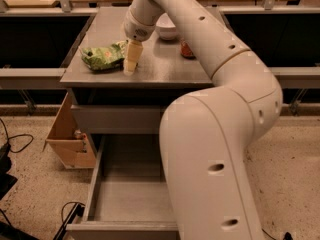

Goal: Place green jalapeno chip bag into middle drawer

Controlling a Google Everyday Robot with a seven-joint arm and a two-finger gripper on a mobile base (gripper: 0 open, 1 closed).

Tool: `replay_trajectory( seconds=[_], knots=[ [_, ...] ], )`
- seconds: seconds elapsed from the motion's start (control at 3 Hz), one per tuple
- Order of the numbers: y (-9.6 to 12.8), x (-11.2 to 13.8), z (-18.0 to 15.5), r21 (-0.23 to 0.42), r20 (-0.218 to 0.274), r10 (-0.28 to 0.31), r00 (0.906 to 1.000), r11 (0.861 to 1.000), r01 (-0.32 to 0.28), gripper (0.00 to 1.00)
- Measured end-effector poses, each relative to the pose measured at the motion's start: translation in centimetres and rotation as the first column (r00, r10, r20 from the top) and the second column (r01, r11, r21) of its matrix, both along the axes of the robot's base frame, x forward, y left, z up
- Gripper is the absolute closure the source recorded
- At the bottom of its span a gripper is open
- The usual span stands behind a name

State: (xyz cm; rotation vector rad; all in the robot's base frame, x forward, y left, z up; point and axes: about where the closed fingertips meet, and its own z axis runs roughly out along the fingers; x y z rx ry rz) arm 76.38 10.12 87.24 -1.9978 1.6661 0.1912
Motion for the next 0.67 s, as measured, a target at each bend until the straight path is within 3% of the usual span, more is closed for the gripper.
replay_trajectory(
  seconds=[0.33, 0.67],
  knots=[
    [4.6, 1.8, -0.2, 0.067, 0.009, 0.058, 0.9983, 0.996, -0.058, 0.0],
    [7.2, 2.8, 0.3, 0.147, 0.024, 0.083, 0.9963, 0.985, -0.085, 0.18]
  ],
)
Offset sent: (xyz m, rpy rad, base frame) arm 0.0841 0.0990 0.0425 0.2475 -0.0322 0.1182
